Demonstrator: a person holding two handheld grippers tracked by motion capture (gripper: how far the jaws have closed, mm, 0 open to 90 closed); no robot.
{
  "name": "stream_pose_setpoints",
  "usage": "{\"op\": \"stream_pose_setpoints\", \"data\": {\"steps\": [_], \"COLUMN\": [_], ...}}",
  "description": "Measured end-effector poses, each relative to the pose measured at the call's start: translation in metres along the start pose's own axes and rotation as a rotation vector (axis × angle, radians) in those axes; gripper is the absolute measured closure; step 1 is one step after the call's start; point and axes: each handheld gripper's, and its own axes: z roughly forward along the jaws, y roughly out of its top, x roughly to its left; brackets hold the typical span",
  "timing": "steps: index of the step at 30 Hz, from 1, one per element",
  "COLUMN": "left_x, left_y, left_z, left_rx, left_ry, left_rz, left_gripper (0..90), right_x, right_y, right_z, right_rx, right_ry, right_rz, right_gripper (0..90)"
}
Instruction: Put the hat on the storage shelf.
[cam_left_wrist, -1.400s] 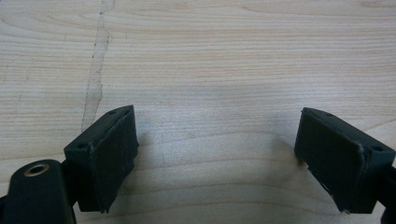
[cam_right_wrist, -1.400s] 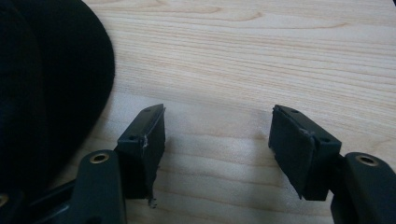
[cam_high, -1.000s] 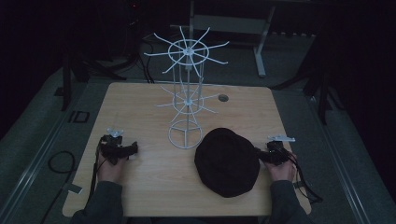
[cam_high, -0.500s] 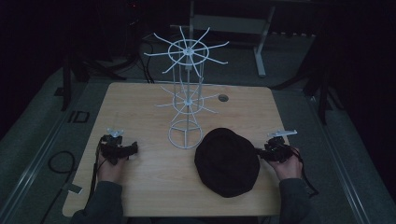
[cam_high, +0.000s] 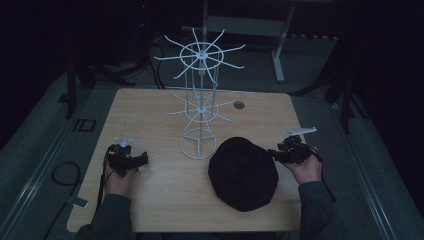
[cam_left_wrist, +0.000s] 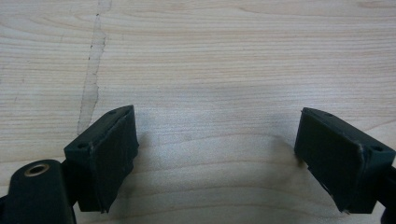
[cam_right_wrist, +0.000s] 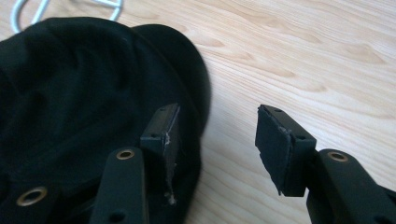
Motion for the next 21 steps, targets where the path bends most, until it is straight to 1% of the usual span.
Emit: {"op": "stream_pose_setpoints", "data": {"steps": [5, 10, 13, 15, 17, 21], "left_x": [0.0, 0.0, 0.0, 0.0, 0.0, 0.0], "left_y": [0.0, 0.0, 0.0, 0.0, 0.0, 0.0], "left_z": [0.0, 0.0, 0.0, 0.0, 0.0, 0.0], "left_rx": [-0.001, -0.001, -0.001, -0.001, -0.001, -0.001], "left_ry": [-0.001, 0.0, -0.001, 0.0, 0.0, -0.001], "left_rz": [0.0, 0.002, 0.001, 0.0, 0.001, 0.001], "left_gripper": [14.2, 14.2, 14.2, 14.2, 14.2, 14.2], "right_x": [0.009, 0.016, 0.02, 0.024, 0.027, 0.029], "right_y": [0.012, 0.021, 0.026, 0.029, 0.032, 0.034], "right_z": [0.012, 0.024, 0.033, 0.041, 0.047, 0.062], "right_rx": [0.025, 0.058, 0.093, 0.121, 0.146, 0.209], "right_ry": [0.03, 0.042, 0.04, 0.039, 0.036, 0.049], "right_rz": [-0.038, -0.074, -0.102, -0.132, -0.152, -0.173], "right_gripper": [47.7, 47.2, 47.1, 47.1, 47.1, 47.2]}}
